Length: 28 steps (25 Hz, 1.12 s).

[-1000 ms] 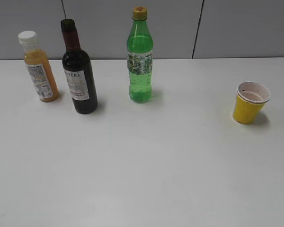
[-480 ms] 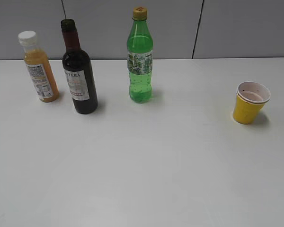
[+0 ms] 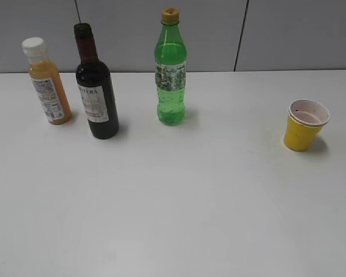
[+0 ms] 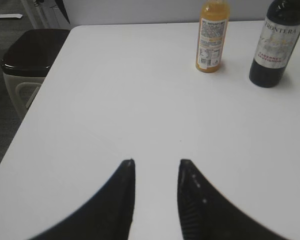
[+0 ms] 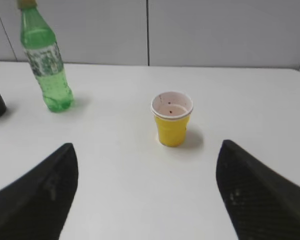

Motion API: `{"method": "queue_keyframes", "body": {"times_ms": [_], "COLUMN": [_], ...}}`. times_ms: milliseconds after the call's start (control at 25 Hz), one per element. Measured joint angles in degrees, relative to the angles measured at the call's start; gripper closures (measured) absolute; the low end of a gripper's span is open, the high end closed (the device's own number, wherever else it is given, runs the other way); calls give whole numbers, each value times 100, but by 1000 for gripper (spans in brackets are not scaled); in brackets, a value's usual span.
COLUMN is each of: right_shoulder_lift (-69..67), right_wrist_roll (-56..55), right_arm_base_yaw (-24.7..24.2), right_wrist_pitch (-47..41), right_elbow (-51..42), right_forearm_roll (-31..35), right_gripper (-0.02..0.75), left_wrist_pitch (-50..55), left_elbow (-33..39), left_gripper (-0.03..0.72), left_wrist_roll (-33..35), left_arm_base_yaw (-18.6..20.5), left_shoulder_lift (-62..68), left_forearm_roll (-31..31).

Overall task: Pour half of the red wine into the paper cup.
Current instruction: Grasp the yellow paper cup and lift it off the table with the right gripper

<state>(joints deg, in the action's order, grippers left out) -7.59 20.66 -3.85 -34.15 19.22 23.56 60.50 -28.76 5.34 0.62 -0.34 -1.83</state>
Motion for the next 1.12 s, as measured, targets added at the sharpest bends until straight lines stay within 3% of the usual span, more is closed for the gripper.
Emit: {"method": "queue_keyframes", "body": {"times_ms": [440, 720, 1120], "right_shoulder_lift": [-1806, -3044, -5018], "right_wrist_roll": [48, 249, 402], "right_arm_base_yaw": [0, 0, 0], "right_wrist_pitch": [1609, 2391, 4402], "right_elbow": [-137, -142, -162], "right_forearm_roll": [-25, -209, -314], "right_gripper": [214, 89, 79], "left_wrist_pitch": [-2, -6, -13], "left_elbow": [0, 0, 2], "left_gripper": [459, 459, 459], "left_wrist_roll": [0, 0, 0], "left_arm_base_yaw": [0, 0, 0], "left_shoulder_lift": [0, 0, 0], "left_forearm_roll": [0, 0, 0]}}
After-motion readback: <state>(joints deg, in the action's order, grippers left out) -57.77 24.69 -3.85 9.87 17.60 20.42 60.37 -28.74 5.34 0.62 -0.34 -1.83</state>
